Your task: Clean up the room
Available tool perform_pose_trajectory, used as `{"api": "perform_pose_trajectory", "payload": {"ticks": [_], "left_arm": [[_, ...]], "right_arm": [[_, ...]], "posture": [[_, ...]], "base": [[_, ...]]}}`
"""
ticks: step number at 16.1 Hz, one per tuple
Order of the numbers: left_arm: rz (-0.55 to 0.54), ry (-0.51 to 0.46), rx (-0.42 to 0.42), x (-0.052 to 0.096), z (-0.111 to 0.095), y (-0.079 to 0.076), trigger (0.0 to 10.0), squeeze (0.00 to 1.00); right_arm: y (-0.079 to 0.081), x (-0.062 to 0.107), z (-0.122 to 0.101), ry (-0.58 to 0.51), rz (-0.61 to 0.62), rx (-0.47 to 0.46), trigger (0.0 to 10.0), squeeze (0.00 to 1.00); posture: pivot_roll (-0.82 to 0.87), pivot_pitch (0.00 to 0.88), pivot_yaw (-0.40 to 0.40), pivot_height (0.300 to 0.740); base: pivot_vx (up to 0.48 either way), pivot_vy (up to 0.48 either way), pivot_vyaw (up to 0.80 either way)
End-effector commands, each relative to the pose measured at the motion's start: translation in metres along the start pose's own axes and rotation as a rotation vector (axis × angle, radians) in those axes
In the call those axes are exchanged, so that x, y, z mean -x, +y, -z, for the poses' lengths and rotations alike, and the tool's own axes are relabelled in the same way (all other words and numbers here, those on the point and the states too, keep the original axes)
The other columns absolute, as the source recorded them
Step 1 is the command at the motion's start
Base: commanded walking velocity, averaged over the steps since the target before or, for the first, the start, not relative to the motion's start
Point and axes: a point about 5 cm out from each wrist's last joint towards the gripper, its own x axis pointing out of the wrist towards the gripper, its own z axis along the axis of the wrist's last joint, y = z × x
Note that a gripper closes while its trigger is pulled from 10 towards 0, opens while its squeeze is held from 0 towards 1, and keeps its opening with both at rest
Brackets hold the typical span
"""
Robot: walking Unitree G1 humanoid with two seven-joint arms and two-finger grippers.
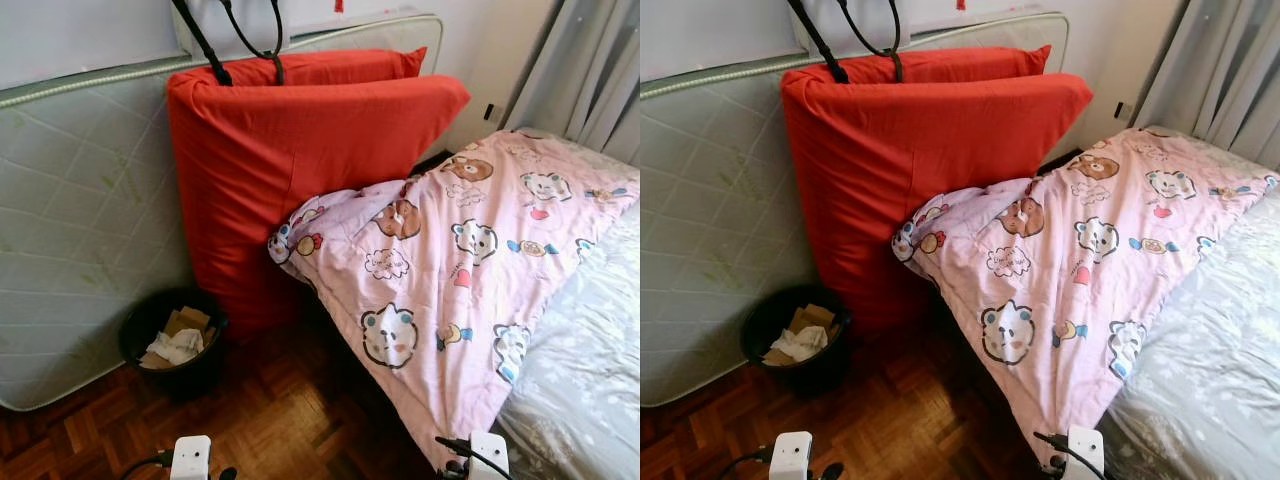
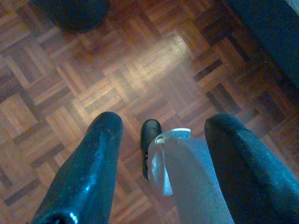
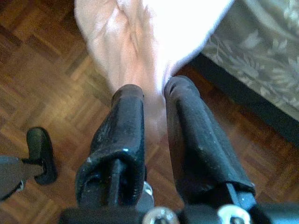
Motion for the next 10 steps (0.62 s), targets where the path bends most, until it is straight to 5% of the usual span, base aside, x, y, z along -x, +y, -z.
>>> {"api": "perform_pose_trajectory", "payload": {"ticks": [1, 10], "left_arm": [[0.005, 0.003, -0.005, 0.0003, 0.001, -0.0005, 10.0, 0.0], [-0.001, 0.008, 0.0, 0.0004, 0.0015, 0.0006, 10.0, 0.0]], "right_arm": [[-0.0011, 0.0011, 0.0054, 0.022, 0.014, -0.007, 10.0, 1.0], [-0.0055, 0.0015, 0.0072, 0.04, 0.035, 0.007, 10.0, 0.96]], "posture": [[0.05, 0.0, -0.054, 0.74], [0.05, 0.0, -0.054, 0.74]], "base": [[0.0, 0.0, 0.0], [0.0, 0.0, 0.0]]}}
